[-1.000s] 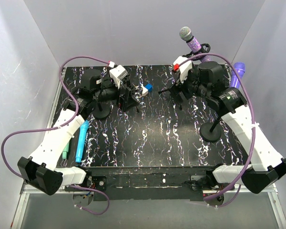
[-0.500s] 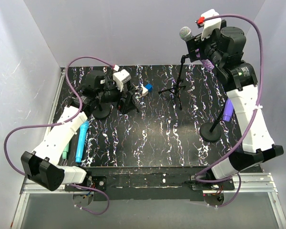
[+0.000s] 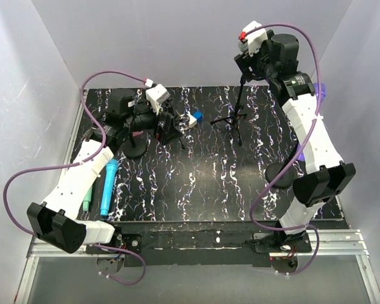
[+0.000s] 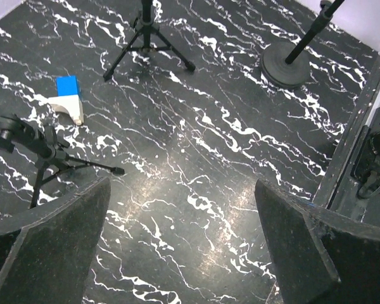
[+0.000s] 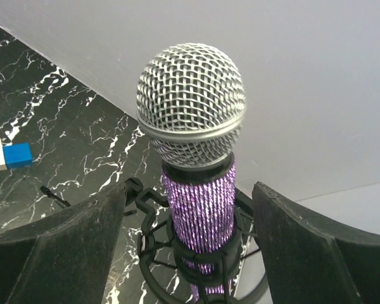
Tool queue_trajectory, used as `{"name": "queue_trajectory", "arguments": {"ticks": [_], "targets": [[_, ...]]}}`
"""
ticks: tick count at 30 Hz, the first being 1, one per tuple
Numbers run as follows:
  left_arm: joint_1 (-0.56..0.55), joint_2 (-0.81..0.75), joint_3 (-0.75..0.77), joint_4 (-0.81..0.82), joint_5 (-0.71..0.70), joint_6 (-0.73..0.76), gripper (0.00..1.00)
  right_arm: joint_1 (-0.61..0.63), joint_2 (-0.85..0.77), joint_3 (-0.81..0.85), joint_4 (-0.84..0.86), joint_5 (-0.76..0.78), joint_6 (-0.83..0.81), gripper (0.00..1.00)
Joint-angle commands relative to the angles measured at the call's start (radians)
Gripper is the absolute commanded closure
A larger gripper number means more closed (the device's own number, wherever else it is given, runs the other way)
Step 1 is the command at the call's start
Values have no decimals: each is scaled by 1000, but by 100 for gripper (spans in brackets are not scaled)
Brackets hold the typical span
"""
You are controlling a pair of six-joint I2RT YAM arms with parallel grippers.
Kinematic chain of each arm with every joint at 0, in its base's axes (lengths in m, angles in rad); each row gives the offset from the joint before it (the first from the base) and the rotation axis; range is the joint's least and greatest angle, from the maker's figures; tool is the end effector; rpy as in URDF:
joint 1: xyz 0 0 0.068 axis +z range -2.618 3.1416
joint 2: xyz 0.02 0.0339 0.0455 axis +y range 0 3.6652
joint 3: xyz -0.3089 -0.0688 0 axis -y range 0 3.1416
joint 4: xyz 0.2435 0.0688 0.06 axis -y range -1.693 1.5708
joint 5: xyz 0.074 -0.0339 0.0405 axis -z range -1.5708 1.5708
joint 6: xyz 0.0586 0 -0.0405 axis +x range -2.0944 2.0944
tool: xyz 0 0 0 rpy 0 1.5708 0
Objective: Remove the microphone from the stand
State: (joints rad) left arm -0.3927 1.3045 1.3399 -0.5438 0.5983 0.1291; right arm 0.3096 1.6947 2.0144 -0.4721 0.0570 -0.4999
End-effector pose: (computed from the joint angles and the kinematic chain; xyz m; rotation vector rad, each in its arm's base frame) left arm 0.2524 -0.1403 0.4205 0.8835 1.8760 -0.7814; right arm 0.3834 0.1191 0.5334 -0.6409 1.6033 -0.1897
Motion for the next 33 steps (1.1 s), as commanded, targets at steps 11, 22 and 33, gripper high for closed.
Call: {"name": "queue_trajectory", "arguments": {"ticks": [11, 22, 33], "targets": [[9, -8, 59, 88, 58, -65, 2, 13, -72, -54, 154, -49, -150, 62], [9, 29, 71, 143, 29, -114, 2, 158, -243, -155, 184, -115, -232, 75], [9, 27, 82, 136, -8, -83, 2, 287, -339, -141, 49, -149, -244, 79]]}}
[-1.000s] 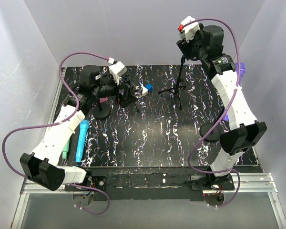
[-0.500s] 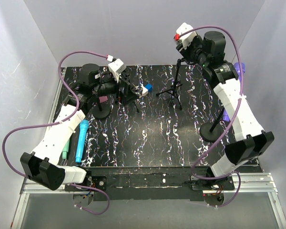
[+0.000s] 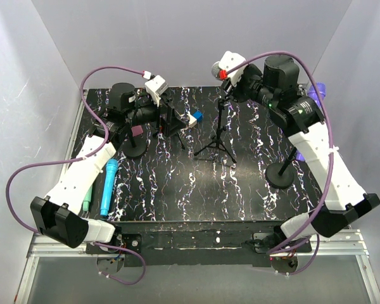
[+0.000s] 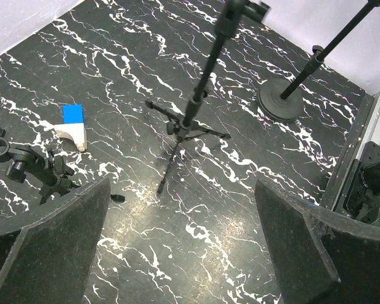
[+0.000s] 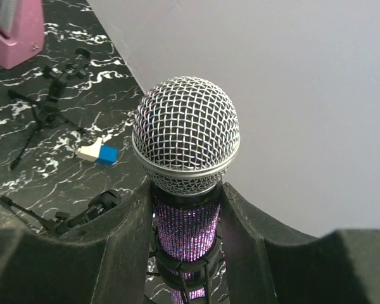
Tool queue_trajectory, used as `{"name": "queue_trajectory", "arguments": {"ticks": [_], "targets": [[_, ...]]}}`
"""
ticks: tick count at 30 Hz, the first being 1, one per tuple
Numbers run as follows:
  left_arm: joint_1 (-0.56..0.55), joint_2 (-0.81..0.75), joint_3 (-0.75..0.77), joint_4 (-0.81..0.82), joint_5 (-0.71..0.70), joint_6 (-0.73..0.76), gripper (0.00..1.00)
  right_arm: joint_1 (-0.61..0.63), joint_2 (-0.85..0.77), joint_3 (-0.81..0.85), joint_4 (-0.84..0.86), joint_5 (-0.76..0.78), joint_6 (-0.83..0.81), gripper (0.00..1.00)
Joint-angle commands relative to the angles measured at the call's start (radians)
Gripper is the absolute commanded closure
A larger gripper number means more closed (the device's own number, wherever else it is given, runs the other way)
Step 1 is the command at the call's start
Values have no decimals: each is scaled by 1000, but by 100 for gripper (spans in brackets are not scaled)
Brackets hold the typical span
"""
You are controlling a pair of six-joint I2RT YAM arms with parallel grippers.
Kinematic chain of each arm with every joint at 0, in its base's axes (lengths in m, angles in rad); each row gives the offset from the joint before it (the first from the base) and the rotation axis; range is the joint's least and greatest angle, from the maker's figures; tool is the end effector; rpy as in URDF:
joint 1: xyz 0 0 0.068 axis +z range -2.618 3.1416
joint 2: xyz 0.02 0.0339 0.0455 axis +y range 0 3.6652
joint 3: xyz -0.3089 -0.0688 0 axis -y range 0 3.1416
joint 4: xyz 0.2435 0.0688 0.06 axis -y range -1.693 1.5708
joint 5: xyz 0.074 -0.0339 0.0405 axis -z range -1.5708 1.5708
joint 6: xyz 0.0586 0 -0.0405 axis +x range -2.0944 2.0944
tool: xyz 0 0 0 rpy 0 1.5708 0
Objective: Remove the microphone from the stand
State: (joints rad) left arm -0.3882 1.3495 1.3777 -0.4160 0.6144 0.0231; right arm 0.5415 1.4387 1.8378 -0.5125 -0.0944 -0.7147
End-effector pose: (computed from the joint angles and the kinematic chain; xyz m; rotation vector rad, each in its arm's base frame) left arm 0.2711 -0.1474 0.4356 0.7979 1.8080 -0.8387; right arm 0.2644 0.1655 0.5546 -1.0460 1.3197 -0.0507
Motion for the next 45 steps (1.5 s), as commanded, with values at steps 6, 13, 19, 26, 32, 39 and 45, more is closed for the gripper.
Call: {"name": "queue_trajectory", "arguments": {"ticks": [6, 13, 19, 26, 32, 39, 45], "targets": [[8, -39, 41, -6, -36, 67, 2, 205, -86, 6, 100, 117, 50, 87], [6, -58, 38, -15, -28, 81, 2, 330, -55, -31, 190, 217, 110, 86], [6, -81, 40, -18, 19, 86, 2, 353, -73, -97, 181, 222, 250, 40], [2, -104, 43, 43, 139, 101, 2, 336, -61, 29, -122, 55, 337, 16], [-17, -84, 82, 118, 214, 138, 2, 310, -98, 44, -216, -7, 342, 14], [-32, -18, 164, 149, 343, 189, 2, 158, -112, 64, -363, -189, 285, 15], [-67, 42, 228, 229, 335, 170, 2, 98, -135, -9, -262, -266, 238, 17]]}}
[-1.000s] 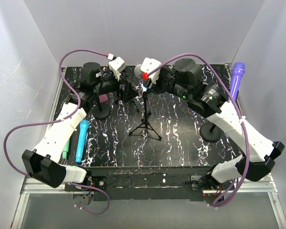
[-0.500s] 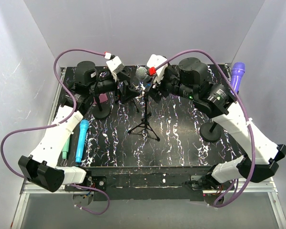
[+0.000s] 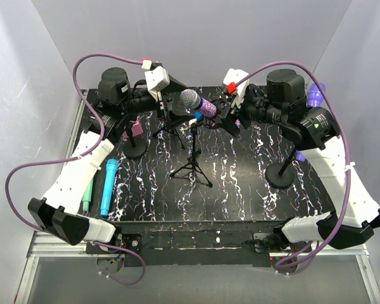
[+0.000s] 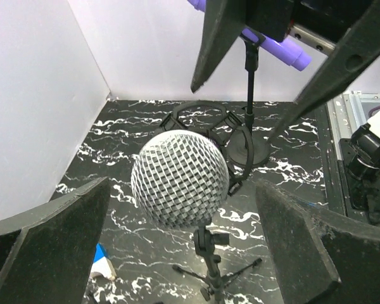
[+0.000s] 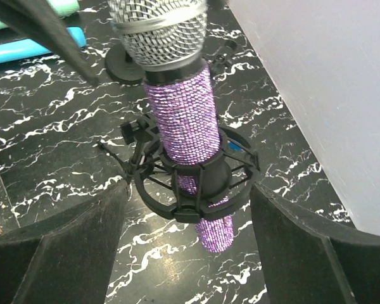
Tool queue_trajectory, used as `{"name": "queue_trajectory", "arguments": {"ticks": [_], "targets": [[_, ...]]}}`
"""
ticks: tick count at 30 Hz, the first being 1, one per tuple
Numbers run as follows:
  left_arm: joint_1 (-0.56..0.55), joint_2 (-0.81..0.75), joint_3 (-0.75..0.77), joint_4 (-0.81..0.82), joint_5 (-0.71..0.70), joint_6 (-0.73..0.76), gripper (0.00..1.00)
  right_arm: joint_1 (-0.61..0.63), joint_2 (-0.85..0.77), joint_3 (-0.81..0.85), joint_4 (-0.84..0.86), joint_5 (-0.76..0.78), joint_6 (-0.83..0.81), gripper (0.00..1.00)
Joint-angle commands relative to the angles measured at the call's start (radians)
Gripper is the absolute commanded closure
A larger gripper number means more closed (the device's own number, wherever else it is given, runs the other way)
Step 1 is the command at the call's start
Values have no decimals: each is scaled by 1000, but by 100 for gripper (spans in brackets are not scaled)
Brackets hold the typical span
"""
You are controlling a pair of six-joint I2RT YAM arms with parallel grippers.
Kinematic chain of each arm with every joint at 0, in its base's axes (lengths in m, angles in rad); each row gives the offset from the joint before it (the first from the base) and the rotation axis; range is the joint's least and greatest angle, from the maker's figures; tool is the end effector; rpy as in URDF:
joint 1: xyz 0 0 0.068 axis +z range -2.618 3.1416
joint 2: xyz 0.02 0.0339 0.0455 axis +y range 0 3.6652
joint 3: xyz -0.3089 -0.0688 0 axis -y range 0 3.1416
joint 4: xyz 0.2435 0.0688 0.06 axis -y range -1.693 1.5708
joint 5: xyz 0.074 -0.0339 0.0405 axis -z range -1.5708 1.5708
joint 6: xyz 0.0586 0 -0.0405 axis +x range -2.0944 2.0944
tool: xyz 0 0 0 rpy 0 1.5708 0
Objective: Remove the microphone from the stand
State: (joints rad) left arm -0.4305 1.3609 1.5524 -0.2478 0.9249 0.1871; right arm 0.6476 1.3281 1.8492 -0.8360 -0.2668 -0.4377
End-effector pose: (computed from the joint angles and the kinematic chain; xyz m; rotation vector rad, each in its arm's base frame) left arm 0.2462 -0.1645 0.5147 1.1489 1.2353 -0.9302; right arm 0.1910 0.1639 0.5462 -1.1303 1.5188 0.3948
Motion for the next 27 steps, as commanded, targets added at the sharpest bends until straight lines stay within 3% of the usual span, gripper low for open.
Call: {"name": "queue_trajectory", "arguments": {"ticks": [1, 3, 9, 15, 18, 21, 22, 27], "targets": [[-33, 38, 58, 71, 20, 6, 2, -9, -18, -19, 72, -98, -39, 17], [-40, 55, 75, 81, 40, 12, 11, -8, -3, -10, 81, -123, -44, 19], [-48, 61, 61, 108, 57, 6, 19, -6, 54, 15, 100, -150, -50, 20], [-48, 67, 58, 128, 84, 14, 37, -6, 74, -4, 123, -129, -64, 21], [-48, 70, 63, 127, 97, 11, 57, -6, 83, -27, 144, -82, -52, 24], [-50, 73, 64, 124, 100, 11, 93, -5, 88, -34, 143, -77, -41, 26], [-48, 72, 66, 122, 95, 11, 100, -5, 88, -39, 141, -74, -39, 27], [-48, 55, 72, 113, 69, 28, 100, -5, 85, -62, 123, -31, -76, 28]]}}
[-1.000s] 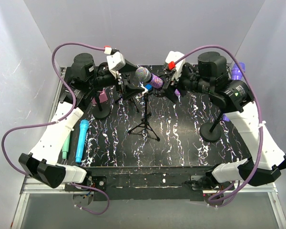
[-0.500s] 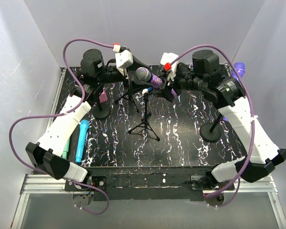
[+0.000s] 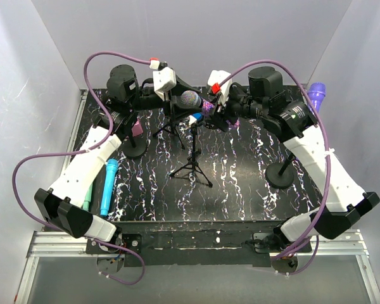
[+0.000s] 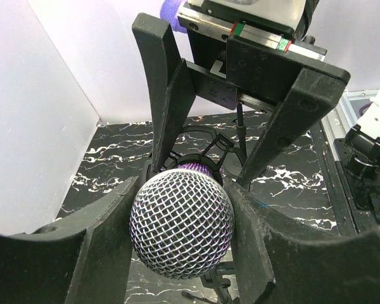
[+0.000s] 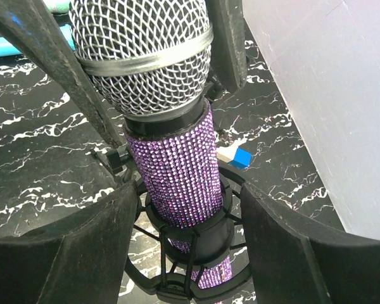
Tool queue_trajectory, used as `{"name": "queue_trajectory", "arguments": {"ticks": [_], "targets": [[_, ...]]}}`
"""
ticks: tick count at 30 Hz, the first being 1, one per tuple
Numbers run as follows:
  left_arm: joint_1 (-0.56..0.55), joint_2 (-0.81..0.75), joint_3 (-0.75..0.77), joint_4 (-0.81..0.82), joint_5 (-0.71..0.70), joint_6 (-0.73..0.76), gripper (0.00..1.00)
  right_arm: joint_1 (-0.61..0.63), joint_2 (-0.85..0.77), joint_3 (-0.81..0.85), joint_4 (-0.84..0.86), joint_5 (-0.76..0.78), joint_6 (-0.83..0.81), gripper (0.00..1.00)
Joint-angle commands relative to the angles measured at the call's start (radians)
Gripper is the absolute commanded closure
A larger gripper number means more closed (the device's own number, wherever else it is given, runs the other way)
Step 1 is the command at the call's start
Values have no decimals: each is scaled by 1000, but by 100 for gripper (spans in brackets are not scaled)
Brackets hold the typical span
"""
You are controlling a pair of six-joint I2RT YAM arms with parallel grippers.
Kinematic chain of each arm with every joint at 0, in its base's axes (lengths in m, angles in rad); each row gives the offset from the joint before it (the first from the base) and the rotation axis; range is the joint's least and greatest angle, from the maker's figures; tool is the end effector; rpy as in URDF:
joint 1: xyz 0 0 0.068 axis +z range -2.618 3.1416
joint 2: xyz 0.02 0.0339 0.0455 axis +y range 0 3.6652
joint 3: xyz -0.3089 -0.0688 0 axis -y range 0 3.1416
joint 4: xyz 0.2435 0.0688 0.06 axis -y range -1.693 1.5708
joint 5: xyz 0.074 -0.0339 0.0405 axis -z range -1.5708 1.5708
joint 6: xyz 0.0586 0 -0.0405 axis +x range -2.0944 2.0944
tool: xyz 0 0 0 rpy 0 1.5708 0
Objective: Remove the microphone from the stand
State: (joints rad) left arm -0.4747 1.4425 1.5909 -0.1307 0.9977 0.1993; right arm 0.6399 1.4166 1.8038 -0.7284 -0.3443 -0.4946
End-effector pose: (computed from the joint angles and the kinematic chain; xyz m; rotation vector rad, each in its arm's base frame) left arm 0.2605 -0.1892 0.5171 1.2313 1.0964 -0.9795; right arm 0.2265 0.1933 0.5230 -1.2174 1.4769 0.4268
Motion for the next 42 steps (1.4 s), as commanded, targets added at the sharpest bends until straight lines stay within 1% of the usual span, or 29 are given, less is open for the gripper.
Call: {"name": "queue_trajectory", "arguments": {"ticks": [1, 5, 8, 12, 17, 23, 25, 26, 32, 39, 41, 42], "targets": [[-4, -30, 44, -9, -11, 14, 100, 3, -2, -23, 17, 60, -21, 28], [4, -28, 98, -35, -27, -9, 100, 3, -13, -64, 27, 109, -22, 30], [13, -30, 127, -33, -48, -66, 100, 4, -24, -103, 37, 129, -24, 31], [28, -45, 150, -50, -70, -90, 100, 3, -24, -100, 15, 146, -15, 31], [47, -82, 162, -37, -197, -135, 100, 0, -28, -110, -5, 159, -19, 32], [68, -88, 279, -82, -286, -140, 100, 1, -8, -78, -28, 145, -2, 32], [70, -91, 320, -119, -359, -153, 100, -2, -4, -73, -31, 145, -2, 32], [70, -97, 336, -128, -422, -161, 100, 0, -2, -72, -34, 142, -1, 33], [79, -128, 405, -228, -573, -43, 100, -6, -8, -74, -35, 125, 5, 33], [93, -126, 468, -280, -622, 66, 100, -5, 8, 0, -42, 82, 8, 33], [93, -125, 459, -285, -627, 69, 100, -5, 15, 40, -37, 65, 22, 28], [93, -128, 443, -280, -628, 48, 100, -5, 16, 63, -29, 58, 33, 25]]}}
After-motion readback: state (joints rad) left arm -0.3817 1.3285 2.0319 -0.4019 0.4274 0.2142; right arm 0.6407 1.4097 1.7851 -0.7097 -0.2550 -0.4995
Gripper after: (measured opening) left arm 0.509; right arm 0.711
